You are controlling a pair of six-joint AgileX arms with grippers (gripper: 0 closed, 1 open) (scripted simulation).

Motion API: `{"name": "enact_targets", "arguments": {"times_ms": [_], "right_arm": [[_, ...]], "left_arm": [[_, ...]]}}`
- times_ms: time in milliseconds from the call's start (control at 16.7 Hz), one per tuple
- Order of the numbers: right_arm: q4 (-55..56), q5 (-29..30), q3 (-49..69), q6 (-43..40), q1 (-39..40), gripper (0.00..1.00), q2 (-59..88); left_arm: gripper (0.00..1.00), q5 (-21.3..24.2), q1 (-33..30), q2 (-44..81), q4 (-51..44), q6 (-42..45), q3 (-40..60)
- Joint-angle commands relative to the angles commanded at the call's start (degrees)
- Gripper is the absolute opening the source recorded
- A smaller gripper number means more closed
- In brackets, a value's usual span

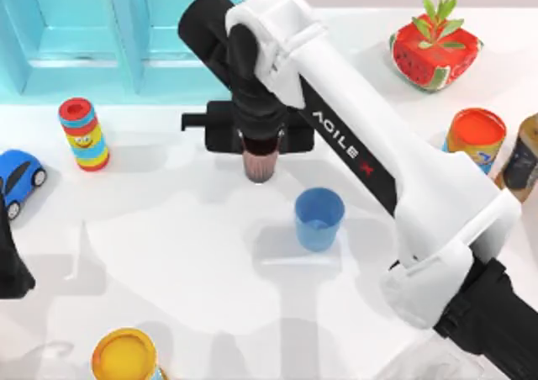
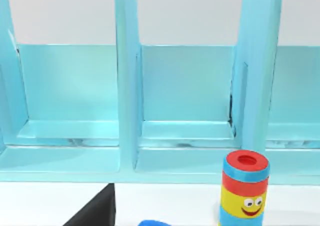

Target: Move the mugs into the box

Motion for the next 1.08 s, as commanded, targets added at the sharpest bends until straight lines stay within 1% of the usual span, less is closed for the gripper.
{"name": "enact_targets", "arguments": {"times_ms": [300,480,660,1080], "right_arm": [[0.4,-0.1,-0.8,0.0,0.1,0.00,-0.7],[2.9,-0.3,-6.3,-0.8,-0.7,0.00,-5.4],[7.0,-0.8,-17.2,-2.0,-2.3,0.00,-13.3],[18.6,-2.2,-53.3,-6.2,-6.4,0.00,-35.6]], "left_arm": [[1.00,0.0,0.0,0.0,0.0,0.0,0.0],[1.00,0.0,0.0,0.0,0.0,0.0,0.0],[1.00,0.0,0.0,0.0,0.0,0.0,0.0],[1.00,0.0,0.0,0.0,0.0,0.0,0.0]]}}
